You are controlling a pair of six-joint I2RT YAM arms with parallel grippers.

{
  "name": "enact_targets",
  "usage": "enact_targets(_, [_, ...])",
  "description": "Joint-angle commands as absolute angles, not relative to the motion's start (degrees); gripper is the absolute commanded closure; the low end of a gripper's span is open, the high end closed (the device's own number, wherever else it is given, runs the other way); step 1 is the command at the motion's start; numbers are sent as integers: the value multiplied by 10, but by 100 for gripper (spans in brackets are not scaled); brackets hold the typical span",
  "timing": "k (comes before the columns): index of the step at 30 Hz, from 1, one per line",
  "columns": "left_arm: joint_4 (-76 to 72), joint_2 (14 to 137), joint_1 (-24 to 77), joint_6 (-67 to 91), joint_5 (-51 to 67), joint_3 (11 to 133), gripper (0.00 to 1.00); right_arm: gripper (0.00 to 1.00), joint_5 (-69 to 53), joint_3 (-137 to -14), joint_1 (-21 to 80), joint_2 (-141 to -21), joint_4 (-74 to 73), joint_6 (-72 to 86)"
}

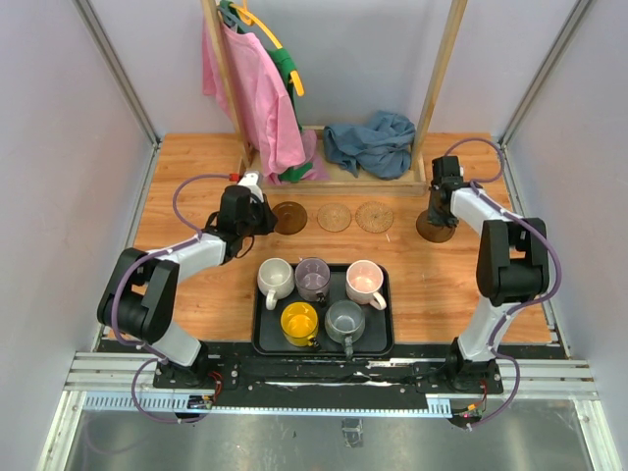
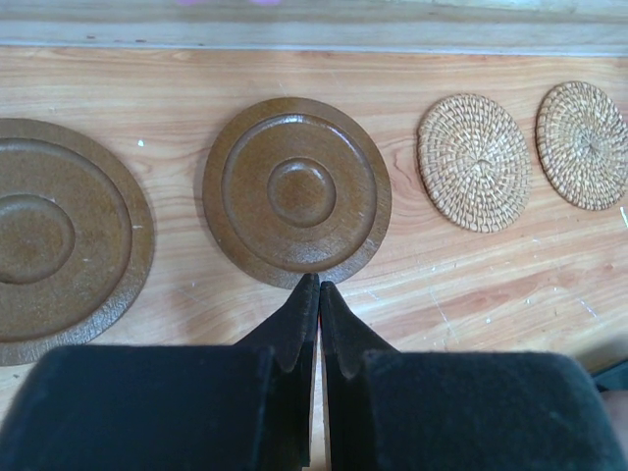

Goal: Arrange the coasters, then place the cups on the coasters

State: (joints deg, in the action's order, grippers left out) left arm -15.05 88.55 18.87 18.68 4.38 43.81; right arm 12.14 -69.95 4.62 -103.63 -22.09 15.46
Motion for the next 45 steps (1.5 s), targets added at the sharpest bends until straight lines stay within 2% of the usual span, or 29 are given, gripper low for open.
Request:
enact_targets(1, [-180, 867, 186, 189, 64, 424, 94, 96, 132, -724, 26, -1065, -219, 170])
enact_targets(20, [-167, 862, 187, 196, 53, 421, 94, 97, 37, -746, 28, -1118, -218, 172])
enact_targets(45, [-155, 862, 186, 199, 41, 424, 94, 97, 15, -789, 102, -1168, -233, 178])
